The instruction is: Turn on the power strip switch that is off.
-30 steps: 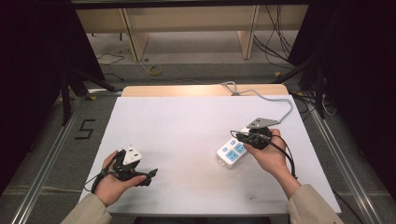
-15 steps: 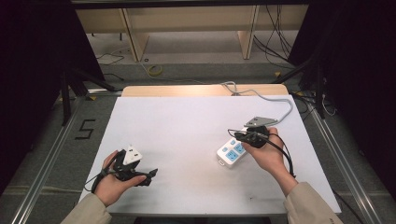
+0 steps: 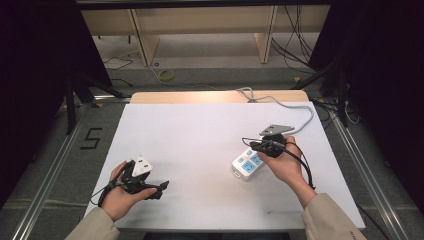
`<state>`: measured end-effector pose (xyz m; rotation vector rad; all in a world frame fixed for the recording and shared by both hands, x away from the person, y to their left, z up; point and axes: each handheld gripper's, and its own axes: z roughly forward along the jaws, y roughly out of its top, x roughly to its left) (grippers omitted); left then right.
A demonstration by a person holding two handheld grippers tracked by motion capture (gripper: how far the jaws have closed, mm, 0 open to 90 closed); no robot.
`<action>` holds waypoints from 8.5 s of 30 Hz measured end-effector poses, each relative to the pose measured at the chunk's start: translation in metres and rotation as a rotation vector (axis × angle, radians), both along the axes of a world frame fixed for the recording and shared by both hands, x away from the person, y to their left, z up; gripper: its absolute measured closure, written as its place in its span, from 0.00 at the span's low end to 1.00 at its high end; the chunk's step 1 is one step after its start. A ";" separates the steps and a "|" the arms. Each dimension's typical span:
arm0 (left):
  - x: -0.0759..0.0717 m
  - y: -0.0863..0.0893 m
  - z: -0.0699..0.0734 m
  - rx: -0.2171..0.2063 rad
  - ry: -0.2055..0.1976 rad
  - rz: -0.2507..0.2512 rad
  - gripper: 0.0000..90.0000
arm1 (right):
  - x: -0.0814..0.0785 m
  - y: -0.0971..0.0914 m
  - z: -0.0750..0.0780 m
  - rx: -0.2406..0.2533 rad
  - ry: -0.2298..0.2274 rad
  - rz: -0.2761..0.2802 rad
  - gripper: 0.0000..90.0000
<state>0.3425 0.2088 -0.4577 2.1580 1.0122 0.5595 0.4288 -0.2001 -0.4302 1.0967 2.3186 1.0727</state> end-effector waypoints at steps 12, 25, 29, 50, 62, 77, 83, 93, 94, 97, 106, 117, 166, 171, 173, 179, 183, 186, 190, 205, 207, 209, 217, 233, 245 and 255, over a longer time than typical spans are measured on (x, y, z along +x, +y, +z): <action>0.000 0.000 0.000 -0.001 0.000 0.001 0.09 | 0.006 0.003 -0.003 -0.009 0.029 -0.005 1.00; 0.000 0.000 0.000 -0.001 -0.002 0.000 0.09 | 0.013 0.005 -0.005 -0.020 0.056 -0.015 1.00; 0.000 0.000 0.000 -0.001 -0.003 -0.002 0.09 | 0.015 0.007 -0.006 -0.026 0.061 -0.013 1.00; 0.001 0.000 0.000 -0.002 -0.003 -0.005 0.09 | 0.023 0.009 -0.014 -0.043 0.105 -0.022 1.00; 0.001 0.000 0.000 -0.002 -0.003 -0.006 0.09 | 0.025 0.011 -0.017 -0.064 0.138 -0.019 1.00; 0.001 -0.001 0.000 0.000 -0.002 -0.009 0.09 | 0.027 0.011 -0.019 -0.086 0.151 -0.007 1.00; 0.001 -0.001 0.000 0.000 -0.002 -0.009 0.09 | 0.028 0.013 -0.018 -0.098 0.154 0.000 1.00; 0.001 0.000 0.000 0.000 -0.003 -0.009 0.09 | 0.028 0.015 -0.017 -0.118 0.160 0.004 1.00; 0.001 -0.001 0.000 -0.001 -0.003 -0.008 0.09 | 0.028 0.015 -0.017 -0.119 0.162 0.004 1.00; 0.001 -0.001 0.000 -0.001 -0.003 -0.008 0.09 | 0.028 0.015 -0.016 -0.124 0.165 0.005 1.00; 0.001 -0.001 0.000 0.000 -0.003 -0.007 0.09 | 0.028 0.015 -0.017 -0.126 0.174 0.004 1.00; 0.001 -0.001 0.000 -0.001 -0.003 -0.007 0.09 | 0.028 0.016 -0.017 -0.131 0.176 -0.003 1.00; 0.001 -0.002 -0.001 0.000 0.005 -0.007 0.09 | 0.029 0.021 -0.017 -0.168 0.189 -0.018 1.00; 0.001 -0.002 -0.001 -0.001 0.006 -0.008 0.09 | 0.029 0.022 -0.018 -0.169 0.189 -0.020 1.00; 0.001 -0.002 -0.001 0.000 0.006 -0.008 0.09 | 0.029 0.022 -0.018 -0.168 0.189 -0.020 1.00; 0.002 -0.002 -0.001 0.000 0.005 -0.008 0.09 | 0.028 0.021 -0.018 -0.165 0.190 -0.022 1.00; 0.002 -0.002 -0.001 0.000 0.004 -0.008 0.09 | 0.028 0.021 -0.018 -0.164 0.189 -0.022 1.00; 0.002 -0.002 -0.001 0.000 0.005 -0.009 0.09 | 0.028 0.021 -0.018 -0.163 0.187 -0.025 1.00; 0.002 -0.002 -0.001 0.000 0.005 -0.010 0.09 | 0.027 0.020 -0.019 -0.153 0.184 -0.029 1.00; 0.002 -0.002 -0.001 -0.001 0.004 -0.009 0.09 | 0.026 0.019 -0.014 -0.124 0.153 -0.021 1.00; 0.002 -0.002 -0.001 0.000 0.003 -0.010 0.09 | 0.025 0.018 -0.011 -0.113 0.143 -0.024 1.00; 0.002 -0.003 -0.001 0.001 0.003 -0.010 0.09 | 0.024 0.016 -0.010 -0.108 0.139 -0.026 1.00; 0.002 -0.003 -0.001 0.002 0.004 -0.008 0.09 | 0.022 0.009 -0.007 -0.095 0.119 -0.031 0.97; 0.001 -0.002 -0.001 0.002 0.002 -0.004 0.09 | 0.002 -0.011 -0.001 -0.010 0.076 -0.026 0.78; 0.001 -0.002 -0.001 0.001 0.002 -0.001 0.09 | -0.016 -0.027 0.001 0.070 0.052 -0.031 0.58; 0.001 -0.002 -0.001 0.001 0.005 0.000 0.09 | -0.035 -0.045 -0.002 0.085 0.016 -0.013 0.44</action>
